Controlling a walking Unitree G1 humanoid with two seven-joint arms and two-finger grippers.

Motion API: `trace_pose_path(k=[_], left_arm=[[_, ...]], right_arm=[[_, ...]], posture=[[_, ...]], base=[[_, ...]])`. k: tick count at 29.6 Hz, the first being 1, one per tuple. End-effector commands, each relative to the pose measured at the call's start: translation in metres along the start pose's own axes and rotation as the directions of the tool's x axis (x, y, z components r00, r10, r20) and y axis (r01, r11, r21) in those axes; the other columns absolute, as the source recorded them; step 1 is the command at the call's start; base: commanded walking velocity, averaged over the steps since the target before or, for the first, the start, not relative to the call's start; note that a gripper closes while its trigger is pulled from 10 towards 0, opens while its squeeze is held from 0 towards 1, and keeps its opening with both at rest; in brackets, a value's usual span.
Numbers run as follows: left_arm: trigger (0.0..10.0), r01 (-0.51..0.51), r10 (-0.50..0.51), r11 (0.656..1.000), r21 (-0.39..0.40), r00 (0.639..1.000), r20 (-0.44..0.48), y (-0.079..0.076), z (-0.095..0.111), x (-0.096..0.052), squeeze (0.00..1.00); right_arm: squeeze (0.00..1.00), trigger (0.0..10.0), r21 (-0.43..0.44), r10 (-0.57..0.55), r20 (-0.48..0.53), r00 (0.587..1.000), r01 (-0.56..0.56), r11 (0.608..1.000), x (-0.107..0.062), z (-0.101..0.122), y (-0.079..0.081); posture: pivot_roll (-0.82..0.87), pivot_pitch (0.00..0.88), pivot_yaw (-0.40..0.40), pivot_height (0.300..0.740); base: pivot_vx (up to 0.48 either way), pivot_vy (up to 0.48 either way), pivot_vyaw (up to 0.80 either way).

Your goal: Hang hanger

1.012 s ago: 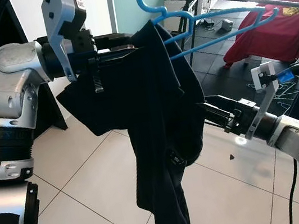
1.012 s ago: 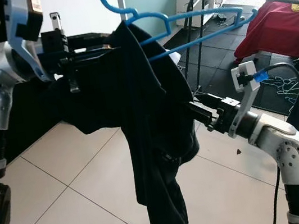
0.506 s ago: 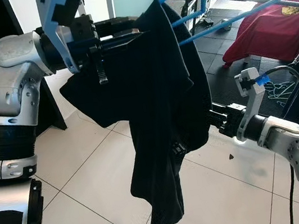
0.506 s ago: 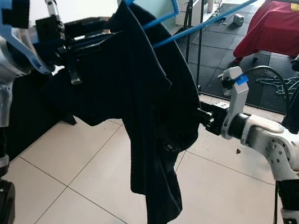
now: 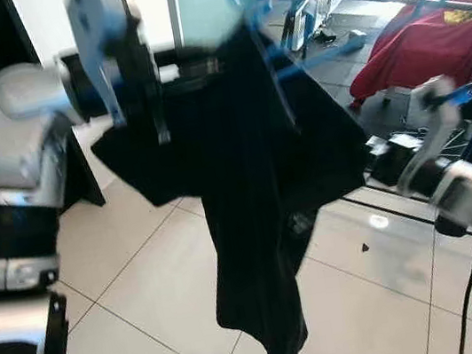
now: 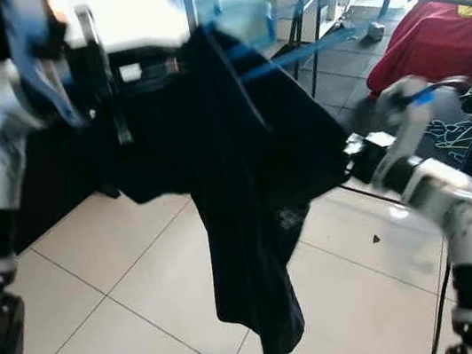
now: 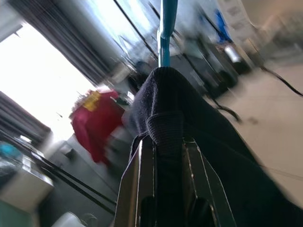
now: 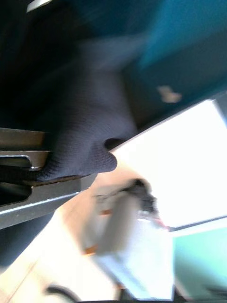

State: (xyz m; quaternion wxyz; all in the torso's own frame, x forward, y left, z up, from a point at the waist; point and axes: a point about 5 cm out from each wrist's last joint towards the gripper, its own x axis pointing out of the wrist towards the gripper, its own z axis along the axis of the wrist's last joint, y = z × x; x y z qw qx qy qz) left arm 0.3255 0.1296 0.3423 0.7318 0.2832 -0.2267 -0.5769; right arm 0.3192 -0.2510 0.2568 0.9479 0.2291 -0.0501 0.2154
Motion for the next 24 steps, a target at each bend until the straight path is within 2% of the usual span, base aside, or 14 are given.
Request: trace_pose_path(k=[1, 2, 3, 5, 10, 14, 21, 24], left_arm=[[0.0, 0.056, -0.054, 0.997, 0.05, 0.997, -0.05, -0.005, -0.001, -0.005, 0.0], [0.0, 0.097, -0.094, 0.995, 0.033, 0.992, -0.086, -0.013, -0.01, -0.008, 0.0], [0.0, 0.097, -0.094, 0.995, 0.033, 0.992, -0.086, -0.013, -0.01, -0.008, 0.0], [0.0, 0.156, -0.153, 0.988, 0.007, 0.977, -0.146, -0.026, -0.024, -0.013, 0.0], [0.0, 0.127, -0.126, 0.992, -0.006, 0.975, -0.185, -0.027, -0.032, -0.018, 0.0], [0.0, 0.053, -0.048, 0.998, 0.015, 0.973, -0.224, -0.019, -0.036, -0.023, 0.0], [0.0, -0.107, 0.107, 0.994, 0.013, 0.969, -0.222, -0.001, -0.035, -0.03, 0.0], [0.0, -0.124, 0.124, 0.992, 0.014, 0.961, -0.246, 0.001, -0.037, -0.033, 0.0]], right_arm=[[0.0, 0.0, 0.052, -0.016, 0.078, 0.997, 0.011, 0.999, -0.003, 0.012, -0.004], [0.0, 0.0, 0.075, -0.025, 0.117, 0.993, 0.016, 0.997, -0.004, 0.019, -0.006], [0.0, 0.0, 0.075, -0.025, 0.117, 0.993, 0.016, 0.997, -0.004, 0.019, -0.006], [0.0, 0.0, 0.09, -0.034, 0.158, 0.987, 0.02, 0.996, -0.005, 0.026, -0.008], [0.0, 0.0, 0.08, -0.048, 0.149, 0.988, 0.036, 0.996, -0.005, 0.024, -0.01], [0.0, 0.0, 0.085, -0.038, 0.135, 0.99, 0.026, 0.996, -0.002, 0.021, -0.008], [0.0, 0.0, 0.081, -0.013, 0.102, 0.995, 0.004, 0.997, 0.0, 0.017, -0.004], [0.0, 0.0, 0.072, -0.011, 0.096, 0.995, 0.004, 0.997, 0.0, 0.017, -0.004]], posture=[[-0.02, 0.067, -0.048, 0.74], [-0.02, 0.069, -0.049, 0.74], [-0.02, 0.069, -0.049, 0.74], [-0.02, 0.071, -0.05, 0.74], [-0.02, 0.073, -0.053, 0.74], [-0.01, 0.076, -0.057, 0.74], [-0.02, 0.078, -0.058, 0.74], [-0.02, 0.078, -0.057, 0.74]], base=[[0.0, 0.0, 0.0], [0.0, 0.0, 0.0], [0.0, 0.0, 0.0], [0.0, 0.0, 0.0], [0.0, 0.0, 0.0], [0.0, 0.0, 0.0], [0.0, 0.0, 0.0], [0.0, 0.0, 0.0]])
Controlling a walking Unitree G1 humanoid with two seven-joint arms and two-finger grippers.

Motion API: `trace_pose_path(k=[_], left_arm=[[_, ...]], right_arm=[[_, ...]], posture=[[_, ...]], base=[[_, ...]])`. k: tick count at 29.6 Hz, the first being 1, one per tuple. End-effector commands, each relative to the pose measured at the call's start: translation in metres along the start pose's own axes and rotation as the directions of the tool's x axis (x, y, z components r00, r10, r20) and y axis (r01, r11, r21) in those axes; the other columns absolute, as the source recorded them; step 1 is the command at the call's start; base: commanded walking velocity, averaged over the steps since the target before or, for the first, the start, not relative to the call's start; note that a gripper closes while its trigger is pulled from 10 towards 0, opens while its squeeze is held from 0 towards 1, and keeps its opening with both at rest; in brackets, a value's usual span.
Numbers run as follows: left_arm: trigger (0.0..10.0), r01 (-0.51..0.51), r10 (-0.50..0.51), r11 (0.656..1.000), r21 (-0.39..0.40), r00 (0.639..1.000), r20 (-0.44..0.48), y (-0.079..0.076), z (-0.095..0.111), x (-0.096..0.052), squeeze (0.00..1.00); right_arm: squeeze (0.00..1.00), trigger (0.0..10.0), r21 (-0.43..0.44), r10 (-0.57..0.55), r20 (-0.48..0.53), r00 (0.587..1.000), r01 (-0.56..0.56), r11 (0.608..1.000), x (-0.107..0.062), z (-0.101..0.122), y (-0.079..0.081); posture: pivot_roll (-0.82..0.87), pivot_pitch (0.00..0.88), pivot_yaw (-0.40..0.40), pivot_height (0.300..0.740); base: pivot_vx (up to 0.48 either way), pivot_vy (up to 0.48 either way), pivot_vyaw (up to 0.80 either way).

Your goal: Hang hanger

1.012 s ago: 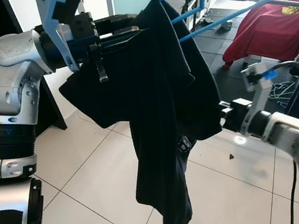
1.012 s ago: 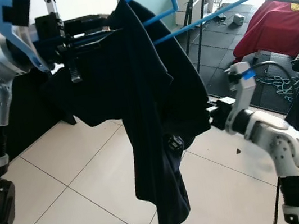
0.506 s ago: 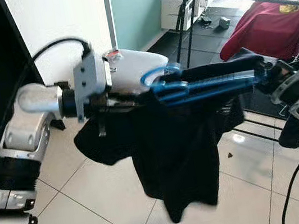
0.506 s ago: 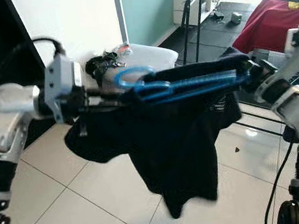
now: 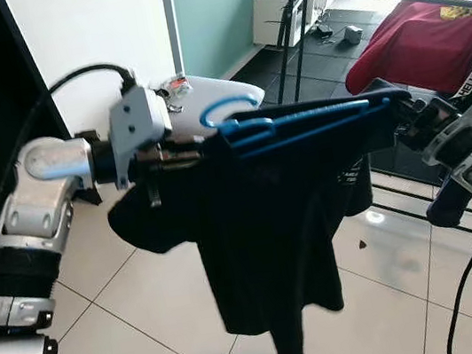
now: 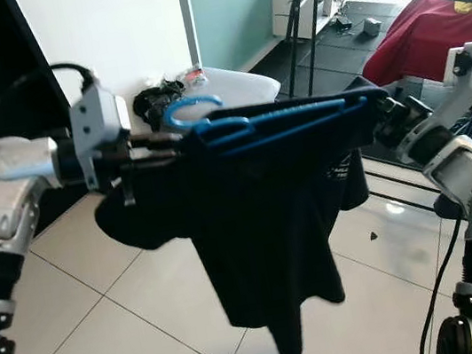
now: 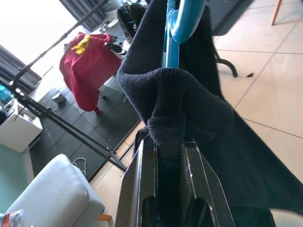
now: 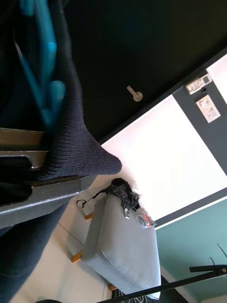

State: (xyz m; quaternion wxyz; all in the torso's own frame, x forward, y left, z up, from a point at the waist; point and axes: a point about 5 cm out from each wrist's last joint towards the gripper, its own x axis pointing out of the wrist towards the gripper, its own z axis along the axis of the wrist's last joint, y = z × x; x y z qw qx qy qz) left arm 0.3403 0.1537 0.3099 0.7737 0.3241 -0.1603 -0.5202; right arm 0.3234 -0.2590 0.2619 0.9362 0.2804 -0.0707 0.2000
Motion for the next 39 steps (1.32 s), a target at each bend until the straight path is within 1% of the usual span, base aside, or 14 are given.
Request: trace_pose_path(k=[1, 4, 6, 9, 10, 14, 16, 22, 25, 27, 29, 33, 36, 39], left_arm=[[0.0, -0.051, 0.052, 0.999, 0.011, 0.997, -0.052, 0.009, -0.002, -0.012, 0.0], [0.0, -0.045, 0.047, 0.999, 0.018, 0.995, -0.091, 0.008, -0.008, -0.016, 0.0], [0.0, -0.003, 0.006, 1.0, 0.025, 0.99, -0.138, 0.004, -0.015, -0.019, 0.0], [0.0, 0.062, -0.058, 0.998, 0.02, 0.987, -0.149, -0.004, -0.018, -0.017, 0.0], [0.0, 0.106, -0.103, 0.994, 0.01, 0.983, -0.15, -0.011, -0.019, -0.012, 0.0], [0.0, 0.111, -0.11, 0.994, -0.005, 0.981, -0.158, -0.013, -0.021, -0.01, 0.0], [0.0, 0.062, -0.067, 0.998, -0.032, 0.983, -0.172, -0.01, -0.025, -0.007, 0.0], [0.0, -0.025, 0.011, 0.992, -0.125, 0.994, -0.109, -0.006, -0.021, 0.004, 0.0], [0.0, -0.074, 0.074, 0.961, -0.268, 0.997, -0.013, -0.003, -0.01, 0.017, 0.0], [0.0, -0.074, 0.086, 0.942, -0.326, 0.996, 0.02, -0.004, -0.005, 0.023, 0.0], [0.0, -0.07, 0.085, 0.937, -0.341, 0.996, 0.029, -0.005, -0.004, 0.025, 0.0], [0.0, -0.021, 0.041, 0.935, -0.355, 0.998, 0.049, -0.017, -0.003, 0.032, 0.0], [0.0, -0.008, 0.018, 0.935, -0.355, 1.0, 0.025, -0.025, -0.007, 0.034, 0.0], [0.0, 0.007, -0.011, 0.927, -0.374, 1.0, -0.008, -0.039, -0.014, 0.038, 0.0]], right_arm=[[0.0, 0.0, -0.02, 0.015, 0.026, 1.0, -0.014, 1.0, -0.002, 0.009, 0.003], [0.0, 0.0, -0.027, 0.01, 0.023, 1.0, -0.009, 1.0, -0.003, 0.009, 0.002], [0.0, 0.0, -0.034, 0.001, 0.025, 1.0, -0.001, 0.999, -0.005, 0.01, 0.0], [0.0, 0.0, -0.042, 0.001, 0.026, 1.0, 0.0, 0.999, -0.005, 0.01, 0.0], [0.0, 0.0, -0.06, -0.004, 0.015, 1.0, 0.005, 0.998, -0.003, 0.008, 0.0], [0.0, 0.0, -0.068, -0.001, 0.005, 1.0, 0.001, 0.998, -0.002, 0.006, 0.001], [0.0, 0.0, -0.084, 0.015, -0.019, 1.0, -0.017, 0.996, 0.001, 0.002, 0.005], [0.0, 0.0, -0.11, 0.049, -0.067, 0.997, -0.056, 0.992, 0.008, -0.008, 0.016], [0.0, 0.0, -0.161, 0.06, -0.149, 0.987, -0.084, 0.983, 0.013, -0.024, 0.024], [0.0, 0.0, -0.185, 0.073, -0.19, 0.979, -0.109, 0.977, 0.015, -0.032, 0.028], [0.0, 0.0, -0.195, 0.081, -0.206, 0.975, -0.121, 0.973, 0.015, -0.034, 0.03], [0.0, 0.0, -0.218, 0.106, -0.242, 0.964, -0.161, 0.963, 0.016, -0.039, 0.037], [0.0, 0.0, -0.23, 0.124, -0.263, 0.957, -0.187, 0.955, 0.016, -0.041, 0.041], [0.0, 0.0, -0.251, 0.156, -0.3, 0.941, -0.235, 0.939, 0.015, -0.045, 0.047]], posture=[[-0.02, 0.078, -0.057, 0.74], [-0.02, 0.079, -0.055, 0.74], [-0.02, 0.079, -0.054, 0.74], [-0.02, 0.079, -0.051, 0.74], [-0.02, 0.076, -0.052, 0.74], [-0.02, 0.076, -0.052, 0.74], [-0.02, 0.071, -0.052, 0.74], [-0.02, 0.066, -0.05, 0.74], [-0.02, 0.063, -0.051, 0.74], [-0.02, 0.063, -0.051, 0.74], [-0.02, 0.063, -0.051, 0.74], [-0.02, 0.063, -0.049, 0.74], [-0.02, 0.065, -0.048, 0.74], [-0.02, 0.069, -0.045, 0.74]], base=[[0.0, 0.0, 0.0], [0.0, 0.0, 0.0], [0.0, 0.0, 0.0], [0.0, 0.0, 0.0], [0.0, 0.0, 0.0], [0.0, 0.0, 0.0], [0.0, 0.0, 0.0], [0.0, 0.0, 0.0], [0.0, 0.0, 0.0], [0.0, 0.0, 0.0], [0.0, 0.0, 0.0], [0.0, 0.0, 0.0], [0.0, 0.0, 0.0], [0.0, 0.0, 0.0]])
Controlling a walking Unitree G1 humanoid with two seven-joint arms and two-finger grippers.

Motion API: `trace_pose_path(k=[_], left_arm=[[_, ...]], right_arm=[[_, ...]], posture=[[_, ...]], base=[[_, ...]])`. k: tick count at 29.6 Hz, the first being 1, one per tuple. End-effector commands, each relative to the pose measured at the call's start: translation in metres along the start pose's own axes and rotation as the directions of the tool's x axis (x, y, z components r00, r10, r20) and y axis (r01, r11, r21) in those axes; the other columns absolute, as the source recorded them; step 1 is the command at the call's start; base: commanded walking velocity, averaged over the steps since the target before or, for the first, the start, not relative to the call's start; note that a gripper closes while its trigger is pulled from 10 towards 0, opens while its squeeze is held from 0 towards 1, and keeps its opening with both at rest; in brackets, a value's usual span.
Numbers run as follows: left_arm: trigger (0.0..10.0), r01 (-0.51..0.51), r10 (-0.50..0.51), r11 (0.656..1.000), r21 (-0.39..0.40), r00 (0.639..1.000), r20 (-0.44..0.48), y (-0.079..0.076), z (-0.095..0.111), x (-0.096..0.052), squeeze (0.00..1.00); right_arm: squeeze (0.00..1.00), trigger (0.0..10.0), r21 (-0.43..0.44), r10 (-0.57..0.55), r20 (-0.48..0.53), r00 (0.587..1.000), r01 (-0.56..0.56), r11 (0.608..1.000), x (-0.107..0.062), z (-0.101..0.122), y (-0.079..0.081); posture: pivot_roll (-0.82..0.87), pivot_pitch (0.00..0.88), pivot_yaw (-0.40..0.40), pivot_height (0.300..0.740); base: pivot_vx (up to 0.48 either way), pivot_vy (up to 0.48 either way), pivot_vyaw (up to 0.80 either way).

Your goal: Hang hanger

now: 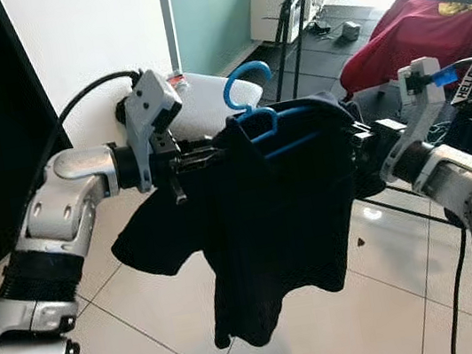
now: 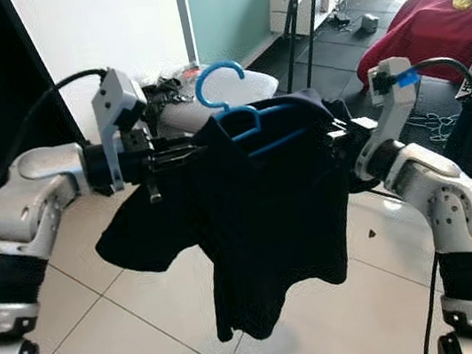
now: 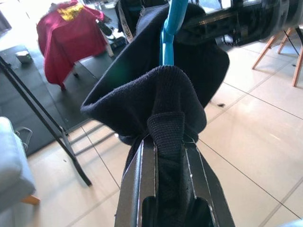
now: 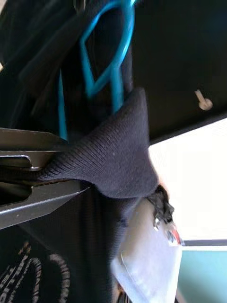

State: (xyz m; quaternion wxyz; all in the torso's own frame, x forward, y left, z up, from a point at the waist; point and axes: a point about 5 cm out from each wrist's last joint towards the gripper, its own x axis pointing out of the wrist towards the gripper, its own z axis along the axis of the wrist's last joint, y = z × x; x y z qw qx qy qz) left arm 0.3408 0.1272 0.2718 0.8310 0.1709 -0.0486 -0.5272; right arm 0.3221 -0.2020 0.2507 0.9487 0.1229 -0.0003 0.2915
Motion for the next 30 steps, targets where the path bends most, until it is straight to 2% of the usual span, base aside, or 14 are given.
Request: trace_pose_path(k=[1, 9, 11, 12, 15, 18, 22, 25, 29, 30], left_arm=[[0.0, 0.039, -0.039, 0.999, 0.009, 0.999, 0.0, -0.014, 0.0, 0.011, 0.0], [0.0, 0.038, -0.038, 0.999, -0.024, 0.999, 0.003, -0.028, -0.004, 0.02, 0.0], [0.0, -0.034, 0.035, 0.998, -0.044, 0.999, 0.017, -0.024, -0.002, 0.025, 0.0], [0.0, -0.099, 0.102, 0.993, -0.065, 0.994, 0.037, -0.018, 0.002, 0.028, 0.0], [0.0, -0.12, 0.124, 0.99, -0.077, 0.991, 0.052, -0.017, 0.004, 0.03, 0.0], [0.0, -0.141, 0.151, 0.984, -0.113, 0.985, 0.088, -0.018, 0.01, 0.034, 0.0], [0.0, -0.185, 0.196, 0.976, -0.112, 0.976, 0.097, -0.016, 0.013, 0.035, 0.0], [0.0, -0.236, 0.243, 0.967, -0.096, 0.967, 0.077, -0.006, 0.012, 0.028, 0.0], [0.0, -0.252, 0.258, 0.964, -0.082, 0.964, 0.064, -0.002, 0.012, 0.024, 0.0], [0.0, -0.258, 0.262, 0.964, -0.066, 0.964, 0.052, 0.0, 0.011, 0.021, 0.0]], right_arm=[[0.0, 0.0, -0.037, 0.059, -0.031, 0.998, -0.061, 0.997, 0.002, -0.001, 0.01], [0.0, 0.0, -0.063, 0.09, -0.026, 0.996, -0.091, 0.994, 0.006, 0.009, 0.017], [0.0, 0.0, -0.059, 0.099, -0.024, 0.995, -0.101, 0.993, 0.011, 0.014, 0.023], [0.0, 0.0, -0.049, 0.105, -0.034, 0.994, -0.106, 0.993, 0.016, 0.013, 0.028], [0.0, 0.0, -0.04, 0.108, -0.047, 0.993, -0.11, 0.993, 0.019, 0.009, 0.03], [0.0, 0.0, -0.02, 0.121, -0.091, 0.988, -0.124, 0.992, 0.023, -0.004, 0.036], [0.0, 0.0, -0.003, 0.164, -0.135, 0.977, -0.166, 0.986, 0.021, -0.012, 0.042], [0.0, 0.0, -0.018, 0.138, -0.15, 0.979, -0.142, 0.99, 0.014, -0.009, 0.034], [0.0, 0.0, -0.025, 0.105, -0.147, 0.984, -0.11, 0.994, 0.009, -0.005, 0.027], [0.0, 0.0, -0.034, 0.075, -0.147, 0.986, -0.081, 0.996, 0.005, -0.002, 0.02]], posture=[[-0.02, 0.07, -0.045, 0.74], [-0.03, 0.073, -0.048, 0.74], [-0.03, 0.076, -0.05, 0.74], [-0.03, 0.076, -0.05, 0.74], [-0.03, 0.076, -0.05, 0.74], [-0.03, 0.074, -0.052, 0.74], [-0.02, 0.078, -0.052, 0.74], [-0.03, 0.079, -0.053, 0.74], [-0.03, 0.079, -0.053, 0.74], [-0.03, 0.082, -0.051, 0.74]], base=[[0.0, 0.0, 0.0], [0.0, 0.0, 0.0], [0.0, 0.0, 0.0], [0.0, 0.0, 0.0], [0.0, 0.0, 0.0], [0.0, 0.0, 0.0], [0.0, 0.0, 0.0], [0.0, 0.0, 0.0], [0.0, 0.0, 0.0], [0.0, 0.0, 0.0]])
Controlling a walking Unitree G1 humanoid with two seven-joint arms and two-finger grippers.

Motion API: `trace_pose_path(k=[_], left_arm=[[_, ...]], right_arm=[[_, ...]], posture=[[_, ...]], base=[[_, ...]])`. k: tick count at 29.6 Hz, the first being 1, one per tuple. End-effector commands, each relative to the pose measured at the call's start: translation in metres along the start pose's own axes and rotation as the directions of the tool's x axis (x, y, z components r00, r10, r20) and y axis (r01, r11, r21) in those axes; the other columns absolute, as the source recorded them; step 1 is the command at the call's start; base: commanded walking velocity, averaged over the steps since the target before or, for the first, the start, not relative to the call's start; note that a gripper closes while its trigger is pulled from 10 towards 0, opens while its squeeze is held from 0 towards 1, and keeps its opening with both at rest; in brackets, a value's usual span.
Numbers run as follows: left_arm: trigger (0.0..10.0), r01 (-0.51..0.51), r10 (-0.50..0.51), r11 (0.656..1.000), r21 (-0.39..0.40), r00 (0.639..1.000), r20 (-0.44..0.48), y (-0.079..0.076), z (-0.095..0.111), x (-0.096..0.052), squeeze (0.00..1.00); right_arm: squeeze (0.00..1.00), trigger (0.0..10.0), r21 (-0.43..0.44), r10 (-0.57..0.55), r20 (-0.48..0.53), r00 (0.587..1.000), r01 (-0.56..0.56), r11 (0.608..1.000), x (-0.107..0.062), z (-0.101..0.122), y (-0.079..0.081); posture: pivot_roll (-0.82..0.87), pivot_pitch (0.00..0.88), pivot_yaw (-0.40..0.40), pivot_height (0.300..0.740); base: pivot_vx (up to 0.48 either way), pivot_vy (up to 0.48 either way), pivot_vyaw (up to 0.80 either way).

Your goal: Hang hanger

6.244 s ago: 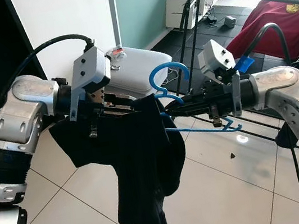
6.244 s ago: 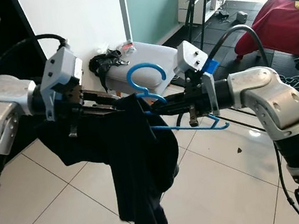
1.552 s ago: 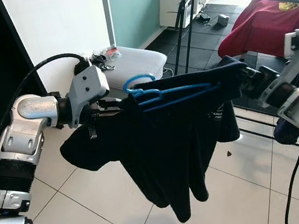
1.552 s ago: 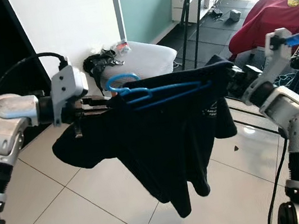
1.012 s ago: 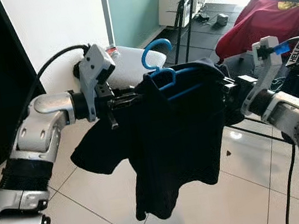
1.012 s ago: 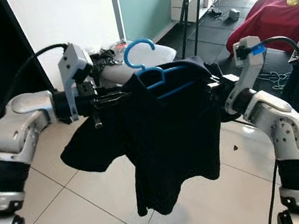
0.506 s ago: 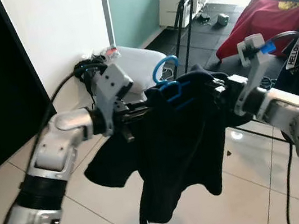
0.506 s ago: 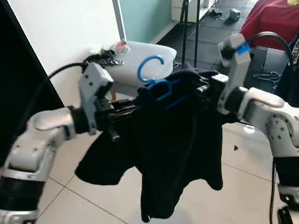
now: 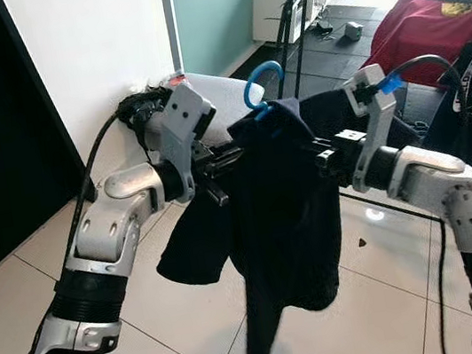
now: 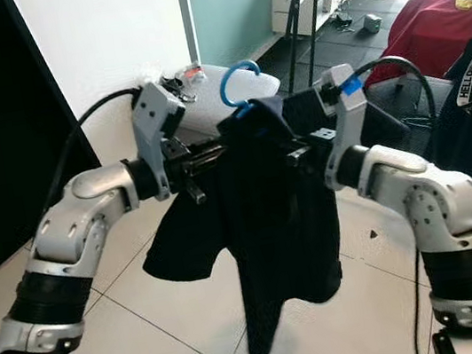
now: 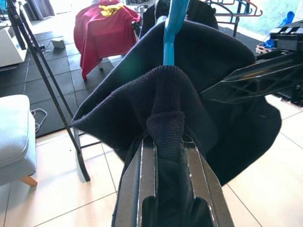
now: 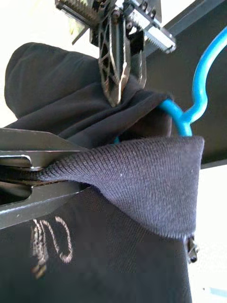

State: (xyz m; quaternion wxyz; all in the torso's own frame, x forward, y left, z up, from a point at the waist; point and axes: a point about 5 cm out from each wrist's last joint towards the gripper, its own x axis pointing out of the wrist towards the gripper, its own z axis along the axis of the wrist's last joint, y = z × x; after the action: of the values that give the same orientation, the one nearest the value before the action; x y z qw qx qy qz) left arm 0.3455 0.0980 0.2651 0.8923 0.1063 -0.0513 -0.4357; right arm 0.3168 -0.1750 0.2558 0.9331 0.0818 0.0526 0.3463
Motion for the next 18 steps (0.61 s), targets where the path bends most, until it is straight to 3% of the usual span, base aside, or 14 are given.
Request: trace_pose_path(k=[1, 2, 3, 4, 5, 7, 9, 14, 15, 17, 18], left_arm=[[0.0, -0.037, 0.035, 0.998, 0.055, 0.999, 0.035, 0.009, 0.013, -0.005, 0.0], [0.0, -0.038, 0.036, 0.997, 0.069, 0.999, 0.024, 0.011, 0.012, -0.008, 0.0], [0.0, -0.036, 0.035, 0.996, 0.08, 0.999, 0.013, 0.012, 0.01, -0.009, 0.0], [0.0, -0.036, 0.035, 0.996, 0.08, 0.999, 0.013, 0.012, 0.01, -0.009, 0.0], [0.0, -0.034, 0.034, 0.995, 0.093, 0.999, 0.001, 0.013, 0.008, -0.01, 0.0], [0.0, -0.036, 0.037, 0.994, 0.099, 0.999, -0.006, 0.012, 0.005, -0.011, 0.0], [0.0, -0.065, 0.067, 0.994, 0.083, 0.998, -0.017, 0.012, -0.002, -0.011, 0.0], [0.0, -0.075, 0.076, 0.994, 0.079, 0.997, -0.02, 0.012, -0.003, -0.012, 0.0], [2.9, -0.102, 0.103, 0.993, 0.057, 0.994, -0.021, 0.013, -0.008, -0.013, 0.0], [3.4, -0.131, 0.131, 0.991, 0.027, 0.991, -0.019, 0.013, -0.015, -0.015, 0.0], [4.3, -0.153, 0.153, 0.988, -0.001, 0.988, -0.011, 0.012, -0.02, -0.017, 0.0]], right_arm=[[0.0, 0.0, 0.005, -0.022, -0.008, 1.0, 0.022, 1.0, -0.006, -0.001, -0.005], [0.0, 4.4, -0.007, -0.055, -0.017, 0.998, 0.055, 0.998, -0.011, -0.002, -0.01], [0.0, 10.0, -0.016, -0.073, -0.028, 0.997, 0.073, 0.997, -0.014, -0.004, -0.013], [0.0, 10.0, -0.016, -0.073, -0.028, 0.997, 0.073, 0.997, -0.014, -0.004, -0.013], [1.0, 10.0, -0.014, -0.078, -0.05, 0.996, 0.078, 0.997, -0.016, -0.008, -0.014], [1.0, 10.0, -0.009, -0.063, -0.077, 0.995, 0.062, 0.998, -0.018, -0.015, -0.012], [1.0, 10.0, -0.012, -0.061, -0.145, 0.988, 0.06, 0.998, -0.023, -0.037, -0.011], [1.0, 10.0, -0.012, -0.066, -0.15, 0.987, 0.065, 0.998, -0.024, -0.039, -0.012], [1.0, 10.0, -0.006, -0.054, -0.147, 0.988, 0.054, 0.999, -0.028, -0.042, -0.01], [1.0, 10.0, -0.005, -0.043, -0.132, 0.99, 0.043, 0.999, -0.031, -0.043, -0.007], [1.0, 10.0, -0.003, -0.038, -0.11, 0.993, 0.038, 0.999, -0.034, -0.043, -0.006]], posture=[[-0.03, 0.082, -0.051, 0.74], [-0.03, 0.082, -0.052, 0.74], [-0.03, 0.082, -0.052, 0.74], [-0.03, 0.082, -0.052, 0.74], [-0.03, 0.082, -0.052, 0.74], [-0.03, 0.082, -0.052, 0.74], [-0.04, 0.081, -0.047, 0.74], [-0.03, 0.081, -0.047, 0.74], [-0.04, 0.081, -0.048, 0.74], [-0.04, 0.079, -0.048, 0.74], [-0.04, 0.079, -0.047, 0.74]], base=[[0.0, 0.0, 0.0], [0.0, 0.0, 0.0], [0.0, 0.0, 0.0], [0.0, 0.0, 0.0], [0.0, 0.0, 0.0], [0.0, 0.0, 0.0], [0.0, 0.0, 0.0], [0.0, 0.0, 0.0], [0.0, 0.0, 0.0], [0.0, 0.0, 0.0], [0.0, 0.0, 0.0]])
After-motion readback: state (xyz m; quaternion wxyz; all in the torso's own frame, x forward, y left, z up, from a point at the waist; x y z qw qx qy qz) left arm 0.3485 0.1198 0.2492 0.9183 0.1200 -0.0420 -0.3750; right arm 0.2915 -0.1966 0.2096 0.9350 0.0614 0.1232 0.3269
